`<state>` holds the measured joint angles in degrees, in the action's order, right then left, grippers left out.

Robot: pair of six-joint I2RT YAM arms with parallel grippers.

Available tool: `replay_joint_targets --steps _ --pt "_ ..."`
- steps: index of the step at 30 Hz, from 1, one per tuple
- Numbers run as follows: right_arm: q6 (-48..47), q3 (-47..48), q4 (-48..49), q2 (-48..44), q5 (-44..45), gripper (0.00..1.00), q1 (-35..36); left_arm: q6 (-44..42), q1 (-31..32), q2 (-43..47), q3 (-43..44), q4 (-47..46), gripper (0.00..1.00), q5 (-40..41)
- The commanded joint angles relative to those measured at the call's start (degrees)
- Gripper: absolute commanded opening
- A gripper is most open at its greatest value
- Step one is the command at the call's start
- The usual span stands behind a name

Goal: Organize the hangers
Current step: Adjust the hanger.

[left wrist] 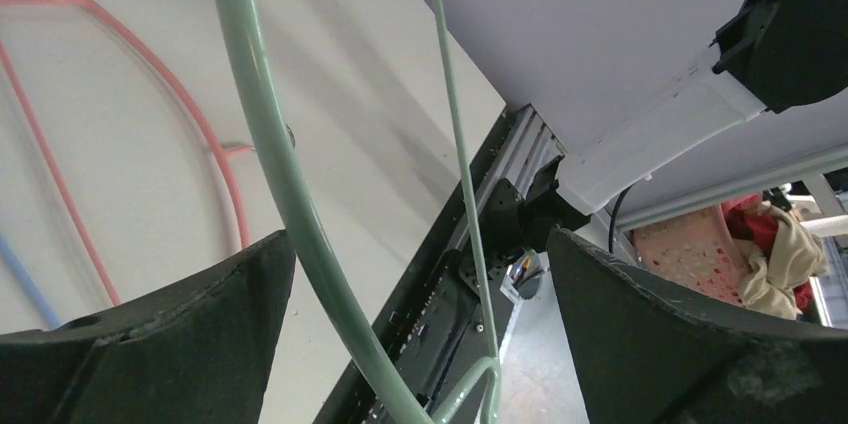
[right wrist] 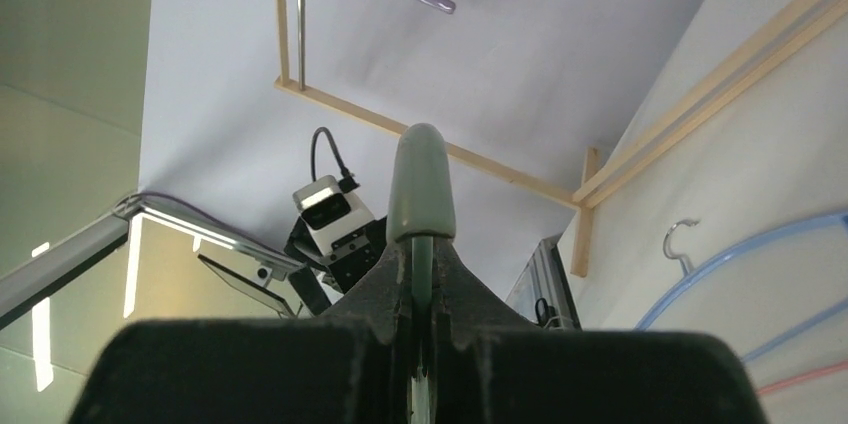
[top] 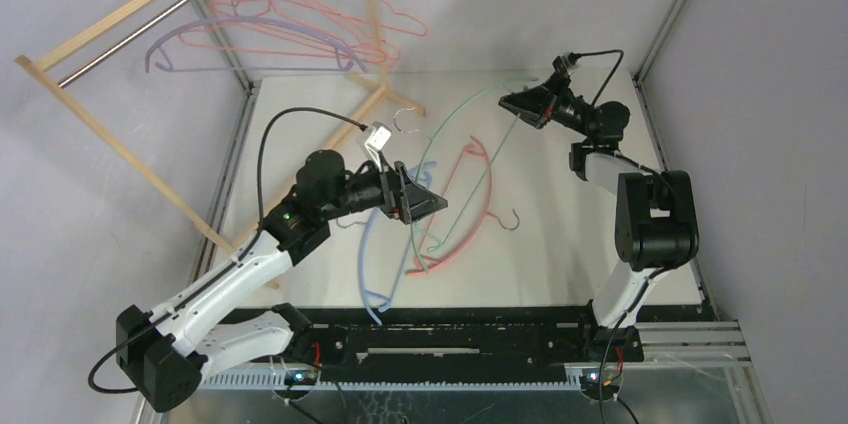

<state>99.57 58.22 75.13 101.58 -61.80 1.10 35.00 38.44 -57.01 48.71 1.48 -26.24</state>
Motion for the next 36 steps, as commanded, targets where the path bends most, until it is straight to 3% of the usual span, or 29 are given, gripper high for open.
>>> replay_joint_targets --steps 1,8,14,16,20,22,25,27,28,29,30,31,36 --pt "0.67 4.53 2.26 -2.04 3.00 0.00 1.22 1.58 -0.20 -1.09 -1.23 -4.35 1.00 -4.63" --pt "0.13 9.48 0.50 -1.30 5.13 0.00 2.00 2.39 -0.20 -1.09 -2.36 -4.31 0.99 -7.44" --pt "-0.46 13.61 -0.80 0.45 6.31 0.00 3.41 2.82 0.01 0.05 -3.76 -4.16 0.86 -10.08" --pt "-0.42 14.69 -1.00 1.09 6.56 0.00 3.79 3.00 0.06 0.08 -4.01 -4.20 0.75 -10.80" --pt "-0.72 15.61 -1.67 1.51 6.57 0.00 4.86 3.18 0.23 -0.38 -4.23 -4.90 0.23 -11.68" --pt "-0.99 15.57 -2.19 1.47 6.22 0.00 5.10 3.23 0.24 -0.21 -4.28 -4.79 0.02 -11.20" --pt "-2.16 15.59 -4.36 0.99 4.63 0.00 5.23 2.57 0.16 0.18 -4.07 -2.98 0.00 -9.70" --pt "-5.80 14.91 -10.77 -0.10 3.11 0.13 5.06 0.96 0.15 0.74 -3.79 0.01 0.00 -7.97" --pt "-8.92 13.99 -15.25 -1.19 2.43 0.33 4.82 0.19 0.15 1.36 -3.93 0.86 0.00 -6.93" --pt "-13.14 12.89 -20.40 -2.26 1.67 0.67 4.53 -0.19 0.08 2.08 -4.14 1.74 0.00 -5.81" --pt "-17.64 11.35 -25.94 -3.55 1.11 0.87 4.02 -0.69 -0.05 3.11 -4.29 3.00 0.00 -4.64" --pt "-21.98 9.70 -31.09 -4.86 0.85 0.98 3.50 -1.36 -0.17 3.83 -4.28 4.86 0.00 -3.25" --pt "-45.47 4.03 -60.91 -11.77 4.50 1.00 -1.13 -4.92 -0.29 7.97 -2.34 16.78 0.00 8.34"
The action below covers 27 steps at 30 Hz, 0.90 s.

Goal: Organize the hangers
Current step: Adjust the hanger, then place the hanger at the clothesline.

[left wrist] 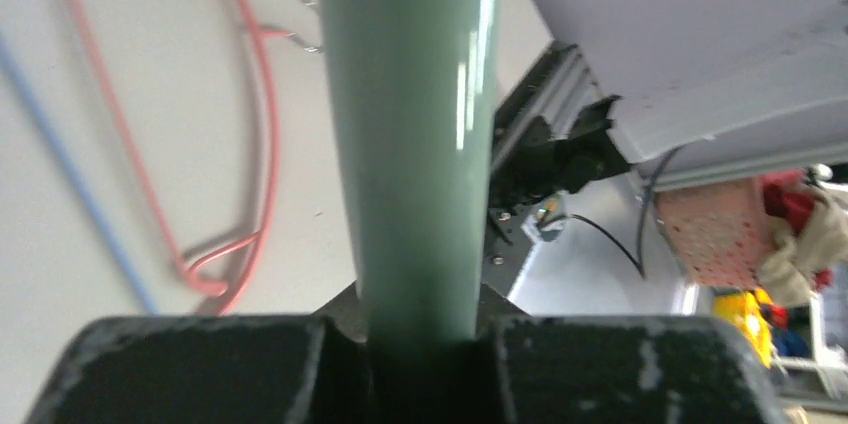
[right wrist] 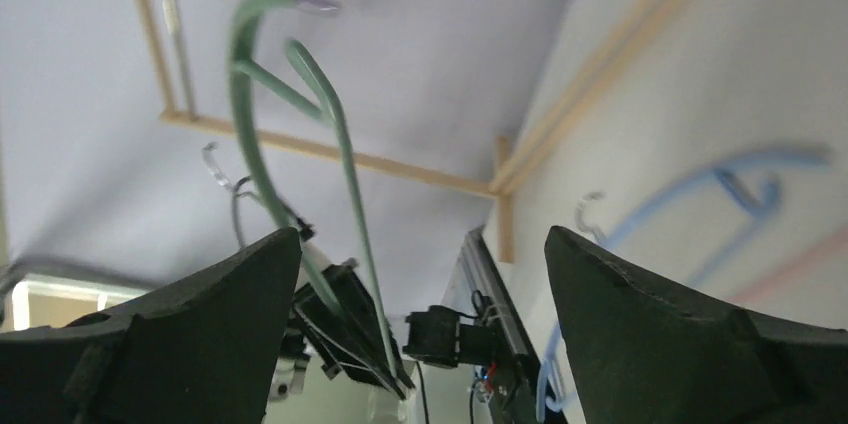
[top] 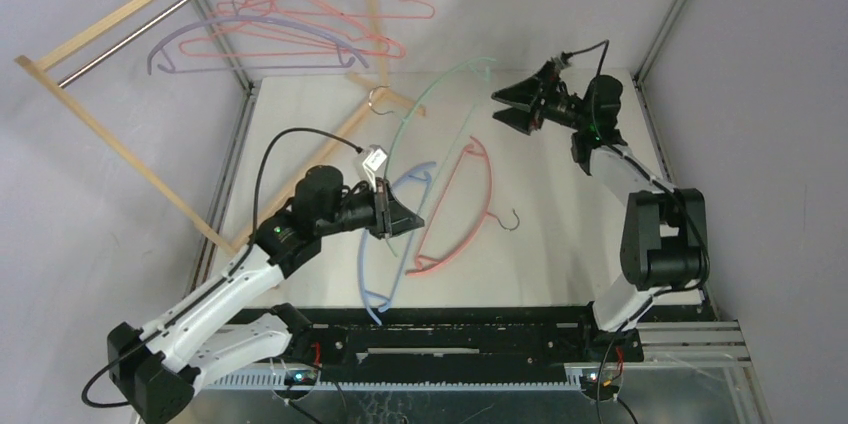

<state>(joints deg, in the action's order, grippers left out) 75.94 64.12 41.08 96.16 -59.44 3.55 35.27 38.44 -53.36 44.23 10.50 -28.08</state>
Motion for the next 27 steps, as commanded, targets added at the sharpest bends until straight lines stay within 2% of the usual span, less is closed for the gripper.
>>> replay_joint_targets --steps 1,3,6,12,18,22,27 --pt "-26.61 -1.91 -33.91 -7.55 4.36 1.00 -4.54 -5.51 -0.29 5.33 2.38 10.21 0.00 13.04" --pt "-32.60 -1.89 -43.08 -9.90 8.91 1.00 -5.32 -5.64 -0.08 7.10 2.80 15.36 0.00 19.17" --pt "-35.83 -1.86 -49.31 -12.04 13.56 1.00 -5.20 -4.25 0.06 8.61 3.66 26.24 0.00 31.12" --pt "-34.34 -1.89 -47.86 -12.33 14.50 1.00 -3.80 3.76 1.97 10.69 7.82 43.66 0.00 53.24" --pt "-31.93 -1.90 -45.35 -11.04 13.62 1.00 -2.18 13.62 2.24 8.31 13.35 54.68 0.00 68.43" --pt "-31.61 -1.85 -45.30 -10.77 13.43 1.00 -1.47 15.19 2.43 5.71 19.48 60.04 0.00 77.47" --pt "-31.29 -1.89 -45.17 -10.46 12.80 1.00 -1.33 12.51 1.21 1.81 27.33 61.42 0.00 85.47"
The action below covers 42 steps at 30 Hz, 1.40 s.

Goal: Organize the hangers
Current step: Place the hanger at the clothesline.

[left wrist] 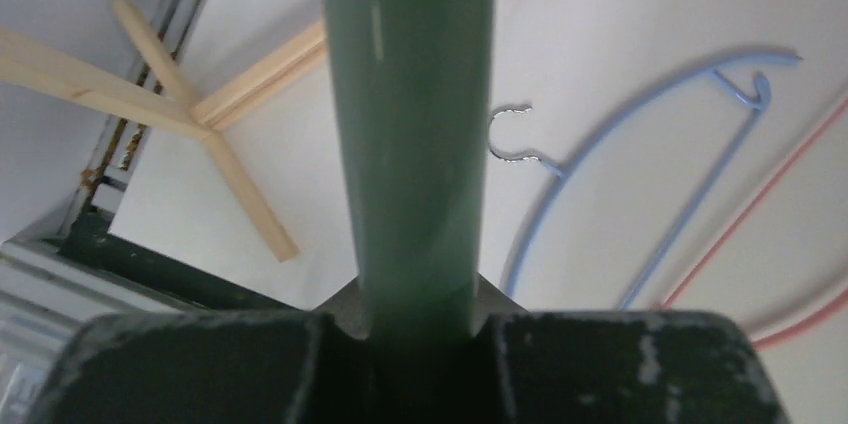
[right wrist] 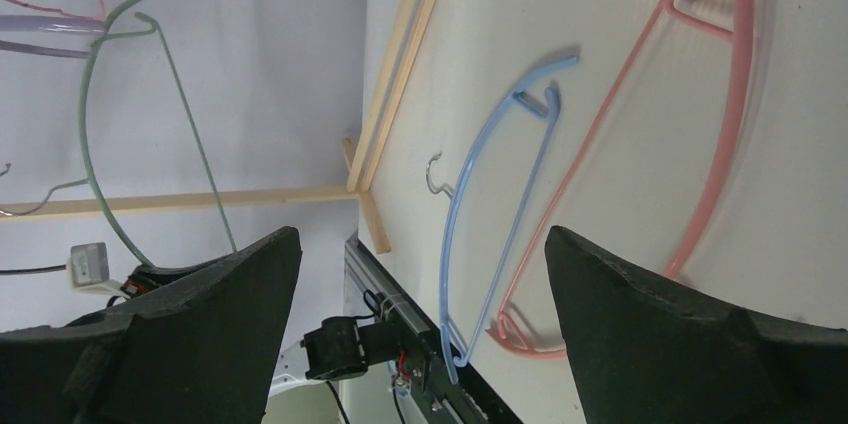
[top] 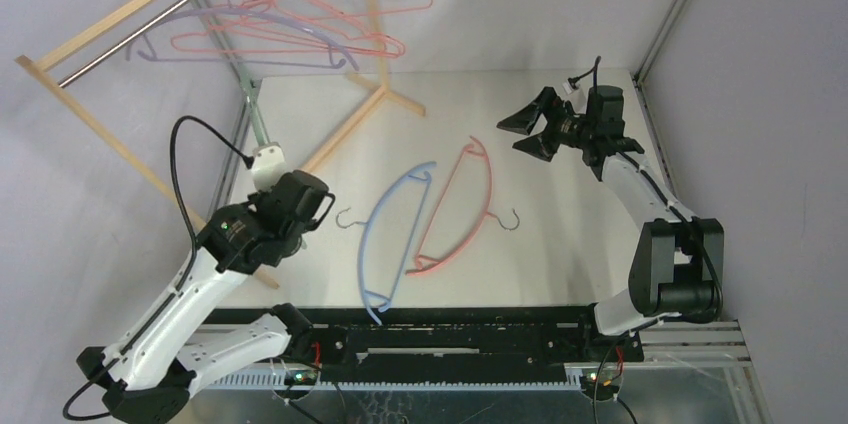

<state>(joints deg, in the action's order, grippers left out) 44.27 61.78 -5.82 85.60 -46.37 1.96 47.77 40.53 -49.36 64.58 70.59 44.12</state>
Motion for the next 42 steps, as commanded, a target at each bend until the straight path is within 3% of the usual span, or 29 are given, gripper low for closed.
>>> replay_joint_targets --steps 1,8,20,28,37,42 --pt "0.44 0.45 1.74 0.07 -0.34 1.00 0.29 -0.67 -1.77 -3.12 8.42 1.27 0.00 13.73" --pt "1.56 0.44 2.42 0.42 -1.30 1.00 0.15 -8.82 -9.99 -3.98 10.47 -6.87 0.00 9.23" --pt "1.39 0.47 2.39 1.12 -1.49 1.00 -0.21 -6.16 -10.57 -1.70 0.06 -11.18 0.00 4.30" --pt "2.35 0.45 3.65 2.36 -1.93 1.00 -0.15 -8.37 -10.59 -0.01 6.35 -15.59 0.00 8.67" --pt "2.23 0.50 3.43 2.64 -2.17 1.00 -0.26 -13.83 -10.79 -5.11 12.97 -21.17 0.00 10.22" --pt "2.44 0.45 3.47 2.72 -2.53 1.00 -0.40 -14.31 -14.89 -6.67 13.76 -23.11 0.00 7.62"
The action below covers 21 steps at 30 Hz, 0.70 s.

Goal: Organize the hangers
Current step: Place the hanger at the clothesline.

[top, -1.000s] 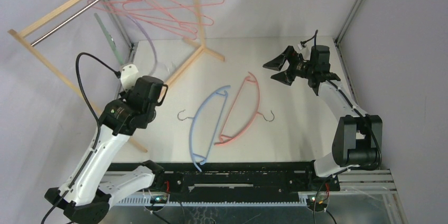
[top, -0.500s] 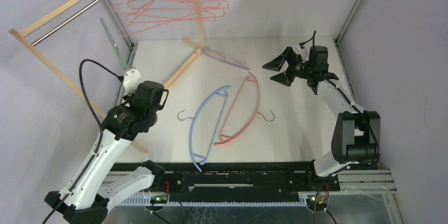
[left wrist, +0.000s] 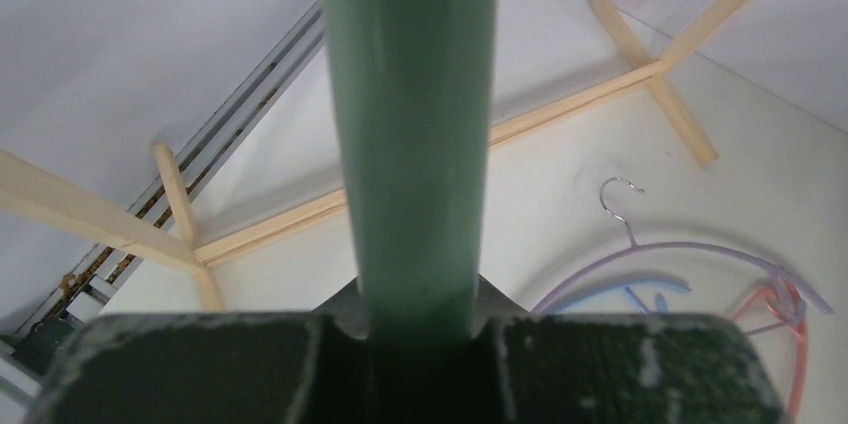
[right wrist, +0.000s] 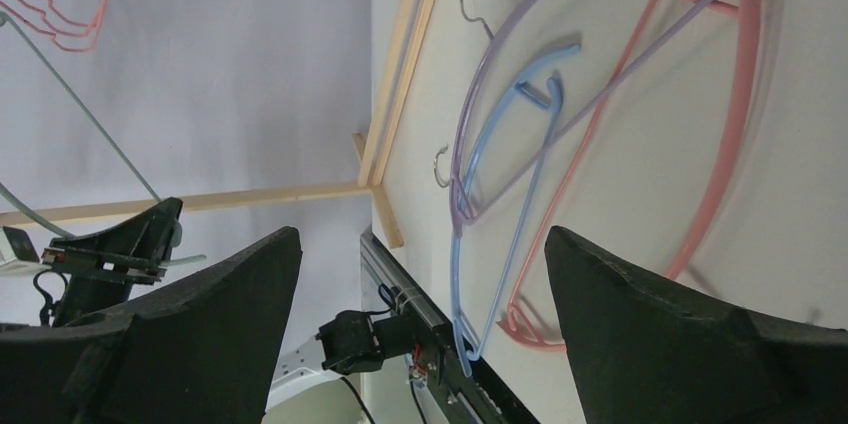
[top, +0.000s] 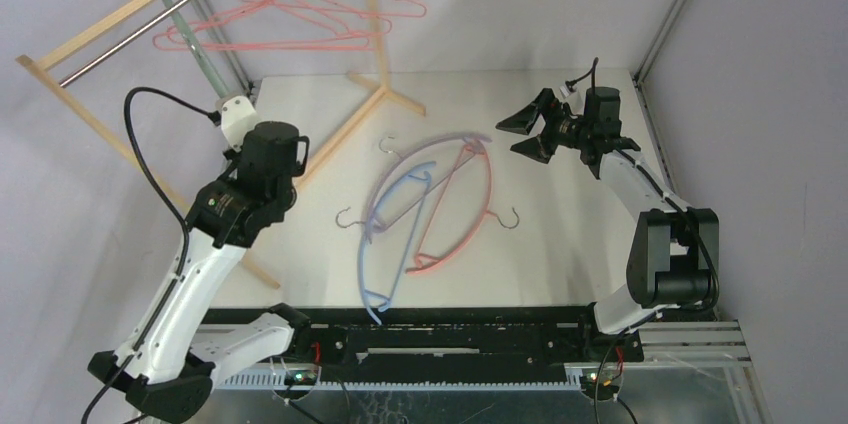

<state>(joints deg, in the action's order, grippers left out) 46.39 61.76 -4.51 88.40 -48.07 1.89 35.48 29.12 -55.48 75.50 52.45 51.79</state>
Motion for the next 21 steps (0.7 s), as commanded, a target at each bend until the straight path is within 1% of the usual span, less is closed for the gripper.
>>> replay_joint_targets --steps 1,8,14,21 --pt "0.44 0.47 2.27 -0.08 -0.92 1.00 -0.42 -2.10 -4.74 -0.68 2.81 -5.51 0.00 -1.16" --pt "0.54 0.47 2.21 0.16 -1.05 1.00 -0.67 -4.62 -10.62 -2.27 4.98 -8.24 0.00 -4.74" --pt "0.61 0.47 2.19 0.67 -1.17 1.00 -0.85 -5.33 -13.47 -4.43 6.07 -9.19 0.00 -7.39" --pt "1.63 0.49 2.97 1.03 -1.74 1.00 -1.69 -5.51 -16.44 -6.76 5.27 -10.25 0.00 -10.85"
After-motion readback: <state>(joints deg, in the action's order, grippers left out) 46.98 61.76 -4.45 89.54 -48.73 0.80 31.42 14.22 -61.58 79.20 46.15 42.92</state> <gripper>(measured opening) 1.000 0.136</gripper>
